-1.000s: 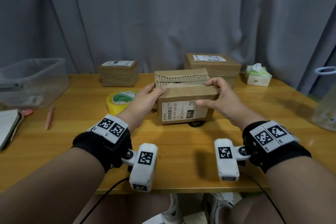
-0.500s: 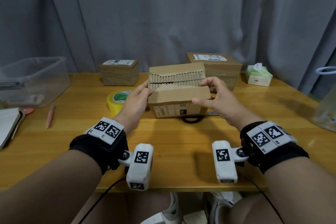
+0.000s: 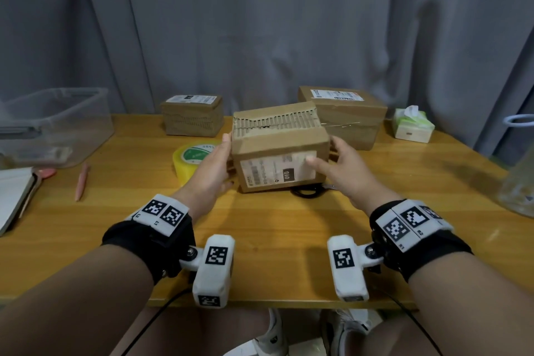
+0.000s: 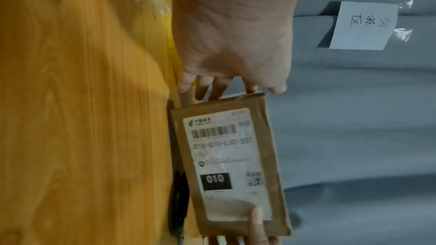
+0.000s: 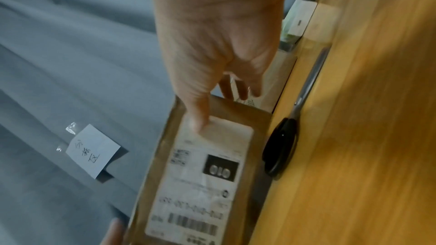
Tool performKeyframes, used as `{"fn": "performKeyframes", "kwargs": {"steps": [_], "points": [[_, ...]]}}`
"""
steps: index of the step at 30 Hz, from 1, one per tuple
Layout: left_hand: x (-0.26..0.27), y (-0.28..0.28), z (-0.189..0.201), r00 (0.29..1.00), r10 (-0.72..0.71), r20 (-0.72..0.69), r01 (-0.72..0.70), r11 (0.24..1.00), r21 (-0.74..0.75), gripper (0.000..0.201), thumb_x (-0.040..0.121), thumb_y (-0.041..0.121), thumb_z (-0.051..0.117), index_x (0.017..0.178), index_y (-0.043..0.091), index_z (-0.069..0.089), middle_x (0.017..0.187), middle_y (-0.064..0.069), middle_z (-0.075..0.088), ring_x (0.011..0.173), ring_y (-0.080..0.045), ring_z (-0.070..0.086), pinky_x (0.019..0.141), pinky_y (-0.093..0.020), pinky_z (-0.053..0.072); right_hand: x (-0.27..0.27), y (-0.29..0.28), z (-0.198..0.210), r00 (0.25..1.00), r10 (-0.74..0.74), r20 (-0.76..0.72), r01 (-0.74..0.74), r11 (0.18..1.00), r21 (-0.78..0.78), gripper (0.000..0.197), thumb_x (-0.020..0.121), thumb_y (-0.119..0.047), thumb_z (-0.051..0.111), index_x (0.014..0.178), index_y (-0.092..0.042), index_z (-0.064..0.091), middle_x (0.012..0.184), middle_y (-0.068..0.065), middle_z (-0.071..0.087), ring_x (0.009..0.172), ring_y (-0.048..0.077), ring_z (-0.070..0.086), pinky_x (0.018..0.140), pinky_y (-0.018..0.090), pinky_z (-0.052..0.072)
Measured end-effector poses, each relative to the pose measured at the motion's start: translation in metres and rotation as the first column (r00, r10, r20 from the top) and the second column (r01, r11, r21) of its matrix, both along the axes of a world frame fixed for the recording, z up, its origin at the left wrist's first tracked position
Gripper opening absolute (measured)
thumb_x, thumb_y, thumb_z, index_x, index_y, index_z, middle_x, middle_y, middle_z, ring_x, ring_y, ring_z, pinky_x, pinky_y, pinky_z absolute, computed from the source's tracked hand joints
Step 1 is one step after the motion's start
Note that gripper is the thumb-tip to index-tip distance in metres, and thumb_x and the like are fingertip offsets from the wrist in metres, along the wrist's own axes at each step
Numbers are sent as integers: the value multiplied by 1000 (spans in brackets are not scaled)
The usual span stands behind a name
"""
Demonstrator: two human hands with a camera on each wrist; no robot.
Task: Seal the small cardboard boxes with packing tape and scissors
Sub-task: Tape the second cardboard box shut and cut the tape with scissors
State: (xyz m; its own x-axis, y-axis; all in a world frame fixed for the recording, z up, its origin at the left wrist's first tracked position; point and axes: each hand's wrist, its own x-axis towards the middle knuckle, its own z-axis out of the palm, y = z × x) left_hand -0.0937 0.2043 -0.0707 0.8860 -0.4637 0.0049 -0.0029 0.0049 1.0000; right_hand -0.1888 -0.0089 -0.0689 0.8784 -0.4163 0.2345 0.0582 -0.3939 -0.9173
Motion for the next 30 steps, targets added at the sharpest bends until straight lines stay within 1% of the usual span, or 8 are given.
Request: {"fn": "performKeyframes", "kwargs": {"steps": [3, 5, 8, 12, 15, 18, 24, 30], "points": [[1, 6, 15, 992, 15, 122, -4, 996, -92, 50, 93, 62, 23, 134, 41, 42, 133, 3, 56, 123, -10, 49, 102, -31, 35, 5, 6, 18, 992, -19, 121, -9, 974, 226, 50, 94, -28, 59, 140, -29, 41, 127, -10, 55, 105, 3, 56, 70, 19, 49], [3, 9, 30, 978, 72, 194, -37, 983, -180, 68, 85, 64, 30, 140, 26, 38, 132, 5, 57, 119, -7, 53, 100, -31, 39, 9, 9, 31, 985, -40, 165, -25, 927, 374, 39, 95, -24, 56, 132, -29, 46, 117, -9, 60, 97, 6, 57, 71, 26, 47], [8, 16, 48, 949, 102, 300, -44, 981, -191, 62, 83, 58, 49, 133, 23, 44, 118, 11, 63, 108, -4, 60, 89, -27, 48, 12, 17, 38, 966, -7, 258, -150, 799, 583, 36, 88, 5, 41, 118, -10, 54, 91, 4, 64, 79, 12, 60, 75, 34, 52], [17, 23, 55, 908, 88, 411, -60, 995, -81, 58, 83, 29, 67, 137, 21, 45, 111, 10, 62, 93, 6, 62, 69, -10, 49, 13, 24, 30, 975, 133, 177, -210, 812, 544, 51, 83, 17, 43, 125, -10, 56, 117, 9, 66, 109, 21, 61, 83, 29, 50], [23, 20, 50, 893, 117, 435, -105, 993, -51, 41, 92, 10, 59, 132, 13, 53, 100, 6, 66, 83, 2, 66, 67, -12, 52, 19, 30, 8, 974, 226, -33, -160, 778, 608, 53, 92, 2, 53, 136, -27, 49, 123, 2, 64, 118, 22, 56, 90, 46, 48], [25, 12, 51, 887, 103, 450, -93, 995, -43, 35, 95, 11, 54, 130, 13, 55, 105, -1, 66, 89, -7, 67, 72, -18, 54, 28, 33, -9, 975, 196, -107, -80, 756, 650, 65, 95, -1, 50, 144, -41, 35, 124, -2, 61, 121, 21, 50, 106, 62, 29], [25, -7, 53, 860, 96, 501, -76, 995, -61, 26, 96, 12, 54, 120, 9, 62, 103, 1, 66, 87, 1, 63, 73, -13, 50, 27, 17, -17, 981, 118, -156, -5, 812, 584, 64, 95, -3, 48, 143, -43, 35, 110, -6, 64, 98, 13, 55, 107, 49, 29], [26, -21, 45, 851, 42, 524, -38, 999, -19, 26, 96, 10, 51, 119, 11, 62, 108, 0, 66, 100, -7, 62, 89, -23, 51, 17, -4, -19, 982, 98, -159, 6, 833, 553, 64, 89, -7, 62, 137, -44, 41, 135, 1, 55, 129, 25, 44, 106, 50, 31]]}}
